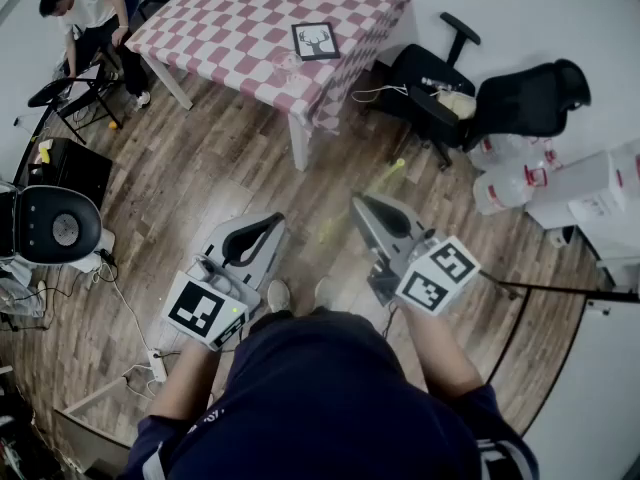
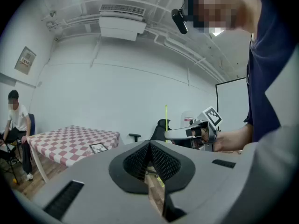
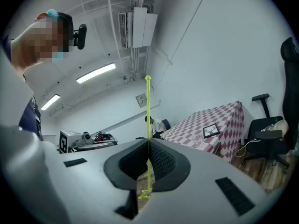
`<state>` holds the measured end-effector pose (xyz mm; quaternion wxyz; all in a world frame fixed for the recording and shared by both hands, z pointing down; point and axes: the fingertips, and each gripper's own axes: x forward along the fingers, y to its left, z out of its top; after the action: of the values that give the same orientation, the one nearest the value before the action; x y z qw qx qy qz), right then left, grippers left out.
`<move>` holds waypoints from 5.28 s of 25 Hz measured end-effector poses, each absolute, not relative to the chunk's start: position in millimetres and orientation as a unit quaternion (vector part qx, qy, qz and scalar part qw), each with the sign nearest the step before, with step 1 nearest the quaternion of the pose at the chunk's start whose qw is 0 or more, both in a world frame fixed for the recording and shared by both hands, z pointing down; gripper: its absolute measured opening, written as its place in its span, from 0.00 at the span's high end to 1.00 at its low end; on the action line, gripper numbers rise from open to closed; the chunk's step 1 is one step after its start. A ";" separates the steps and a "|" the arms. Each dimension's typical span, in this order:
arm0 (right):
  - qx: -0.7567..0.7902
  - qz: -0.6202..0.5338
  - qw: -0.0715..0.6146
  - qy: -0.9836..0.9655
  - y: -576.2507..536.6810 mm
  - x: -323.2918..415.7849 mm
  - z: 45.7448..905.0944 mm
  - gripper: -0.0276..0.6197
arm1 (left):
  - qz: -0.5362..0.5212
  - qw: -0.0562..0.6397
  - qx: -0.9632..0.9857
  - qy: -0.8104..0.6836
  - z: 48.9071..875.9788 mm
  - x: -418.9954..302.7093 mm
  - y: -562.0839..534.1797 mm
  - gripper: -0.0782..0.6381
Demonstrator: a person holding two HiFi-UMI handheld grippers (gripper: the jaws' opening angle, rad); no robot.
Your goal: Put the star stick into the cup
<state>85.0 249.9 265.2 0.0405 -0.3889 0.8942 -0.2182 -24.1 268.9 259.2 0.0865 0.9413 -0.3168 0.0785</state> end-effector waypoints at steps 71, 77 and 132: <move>-0.401 -0.281 0.005 0.872 -63.2 21.4 339.0 0.93 | 0.094 0.131 0.934 -0.318 326.1 -97.9 -46.8 0.85; -0.420 -0.283 -0.005 0.862 -105.7 3.1 339.0 0.93 | 0.097 0.134 0.940 -0.297 327.6 -116.2 -92.5 0.85; -0.412 -0.325 -0.085 0.847 -276.5 49.7 499.7 0.93 | 0.179 0.220 0.893 -0.349 419.2 -75.1 -172.9 0.85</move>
<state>49.7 -276.5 499.7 -0.0850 -0.4120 0.8470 -0.3251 -75.1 -172.9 419.2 0.2205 0.8931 -0.3490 0.1789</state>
